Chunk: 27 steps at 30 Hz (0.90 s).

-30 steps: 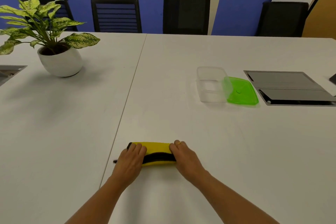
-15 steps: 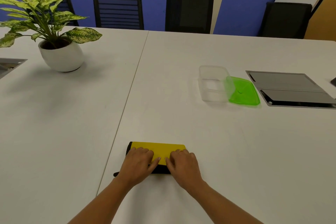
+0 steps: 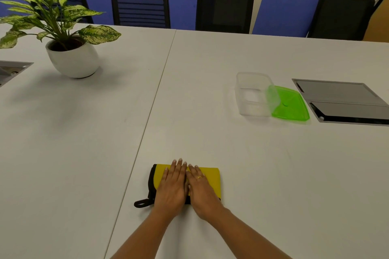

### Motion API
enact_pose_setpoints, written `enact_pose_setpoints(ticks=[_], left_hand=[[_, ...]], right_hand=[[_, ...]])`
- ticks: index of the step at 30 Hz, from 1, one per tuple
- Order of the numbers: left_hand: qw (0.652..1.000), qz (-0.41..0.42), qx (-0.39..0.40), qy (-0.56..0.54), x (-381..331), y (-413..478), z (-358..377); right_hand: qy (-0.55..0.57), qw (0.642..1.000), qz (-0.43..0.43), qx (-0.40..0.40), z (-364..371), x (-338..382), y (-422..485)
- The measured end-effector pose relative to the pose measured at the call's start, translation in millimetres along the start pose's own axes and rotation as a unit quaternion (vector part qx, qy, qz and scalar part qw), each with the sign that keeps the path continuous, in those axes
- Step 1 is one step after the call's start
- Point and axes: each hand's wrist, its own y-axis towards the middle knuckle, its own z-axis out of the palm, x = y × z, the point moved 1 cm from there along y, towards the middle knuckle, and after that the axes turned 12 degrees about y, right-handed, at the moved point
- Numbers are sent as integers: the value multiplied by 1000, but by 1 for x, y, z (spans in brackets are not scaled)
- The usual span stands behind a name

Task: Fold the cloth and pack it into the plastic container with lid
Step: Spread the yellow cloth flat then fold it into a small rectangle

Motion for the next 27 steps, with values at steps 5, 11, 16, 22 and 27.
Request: enact_pose_setpoints(ticks=[5,11,16,22,27], left_hand=[[1000,-21,-8,-4,7,-4,5],[999,-30,5,8,12,-7,7],[999,-32,-19,8,17,-7,11],[999,-27,-26,8,27,-6,12],[999,-29,-28,18,44,-6,9]], right_hand=[[-94,995,-12,-29,10,-19,-11],[-103,993,55,13,-2,-26,-25],[-106,991,56,-62,-1,-49,-33],[-96,991,8,-89,-1,-52,-27],[-51,996,53,-42,0,-39,-16]])
